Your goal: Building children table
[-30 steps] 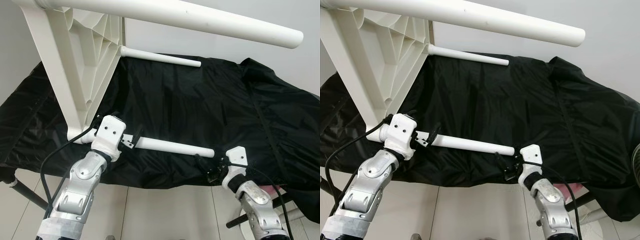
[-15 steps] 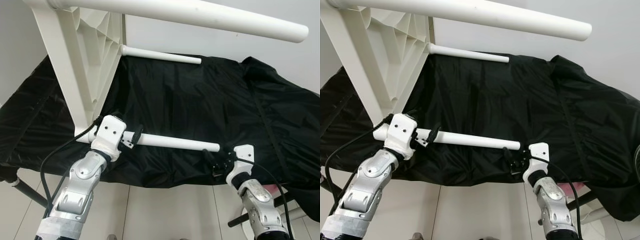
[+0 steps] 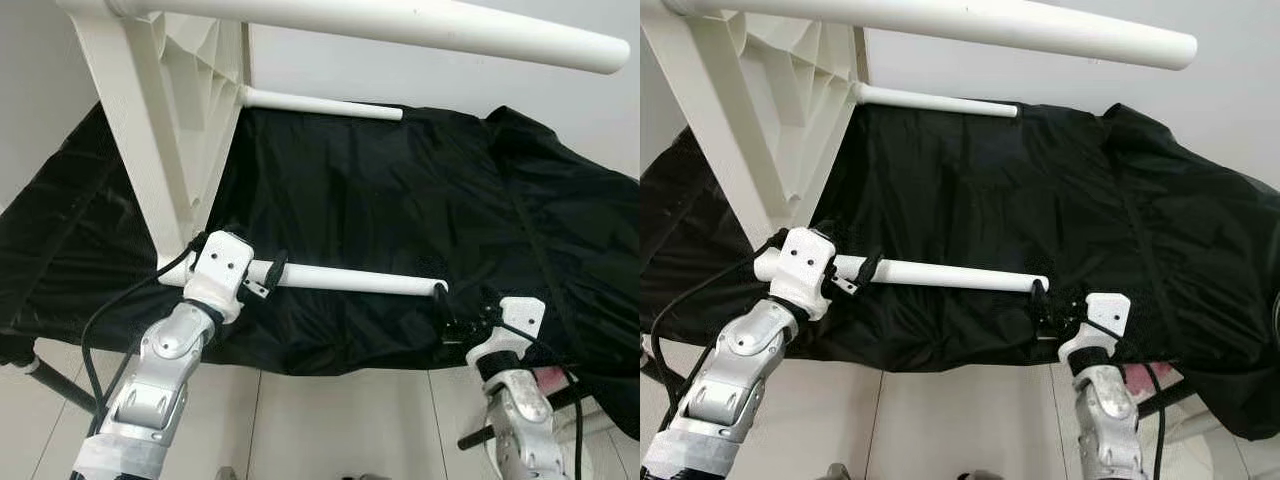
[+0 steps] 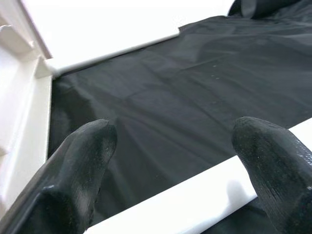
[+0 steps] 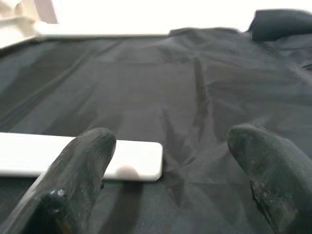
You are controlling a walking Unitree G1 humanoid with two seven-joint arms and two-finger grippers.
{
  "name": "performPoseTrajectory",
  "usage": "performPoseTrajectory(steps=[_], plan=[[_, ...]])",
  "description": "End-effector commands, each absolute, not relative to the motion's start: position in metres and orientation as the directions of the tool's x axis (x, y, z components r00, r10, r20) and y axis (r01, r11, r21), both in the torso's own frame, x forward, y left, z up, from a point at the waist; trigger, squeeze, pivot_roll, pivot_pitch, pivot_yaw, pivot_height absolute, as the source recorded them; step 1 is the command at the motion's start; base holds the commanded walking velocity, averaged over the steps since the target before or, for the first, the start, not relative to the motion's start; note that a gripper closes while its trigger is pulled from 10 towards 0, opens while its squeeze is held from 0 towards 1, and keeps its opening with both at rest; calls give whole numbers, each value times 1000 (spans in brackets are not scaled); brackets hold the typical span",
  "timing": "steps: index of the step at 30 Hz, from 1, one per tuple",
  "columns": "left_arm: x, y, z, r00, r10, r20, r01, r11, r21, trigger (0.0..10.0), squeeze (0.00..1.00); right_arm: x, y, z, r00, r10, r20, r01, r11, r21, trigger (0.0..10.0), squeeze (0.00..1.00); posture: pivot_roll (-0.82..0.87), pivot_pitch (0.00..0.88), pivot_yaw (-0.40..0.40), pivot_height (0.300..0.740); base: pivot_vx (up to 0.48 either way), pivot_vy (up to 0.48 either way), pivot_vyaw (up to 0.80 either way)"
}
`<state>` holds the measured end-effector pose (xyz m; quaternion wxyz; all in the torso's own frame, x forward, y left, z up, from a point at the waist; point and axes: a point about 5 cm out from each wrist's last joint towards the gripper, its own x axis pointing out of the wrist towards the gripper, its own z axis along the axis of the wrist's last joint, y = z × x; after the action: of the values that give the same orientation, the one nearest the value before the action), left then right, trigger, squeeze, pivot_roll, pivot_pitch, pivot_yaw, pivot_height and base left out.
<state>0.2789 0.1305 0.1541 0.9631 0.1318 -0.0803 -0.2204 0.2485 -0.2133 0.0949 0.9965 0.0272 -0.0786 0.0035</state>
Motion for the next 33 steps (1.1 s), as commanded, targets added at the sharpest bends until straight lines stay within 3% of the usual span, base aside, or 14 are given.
performPoseTrajectory(steps=[1,11,22,33], plan=[[276,128,155,870,-482,103,434,848,303,10000,0,244,-216,97,983,-38,182,25,997,74,10000,0,-16,65,-24,740,0,0,0],[274,128,156,856,-505,109,469,848,248,10000,0,230,-211,105,970,-107,218,91,993,80,10000,0,-17,70,-19,740,0,0,0],[273,129,157,831,-544,118,518,834,190,10000,0,233,-201,118,964,-62,258,46,996,71,10000,0,-1,57,-19,740,0,0,0],[277,132,156,860,-495,129,466,862,200,10000,0,243,-183,127,961,18,275,-38,997,69,10000,0,3,44,-34,740,0,0,0]])
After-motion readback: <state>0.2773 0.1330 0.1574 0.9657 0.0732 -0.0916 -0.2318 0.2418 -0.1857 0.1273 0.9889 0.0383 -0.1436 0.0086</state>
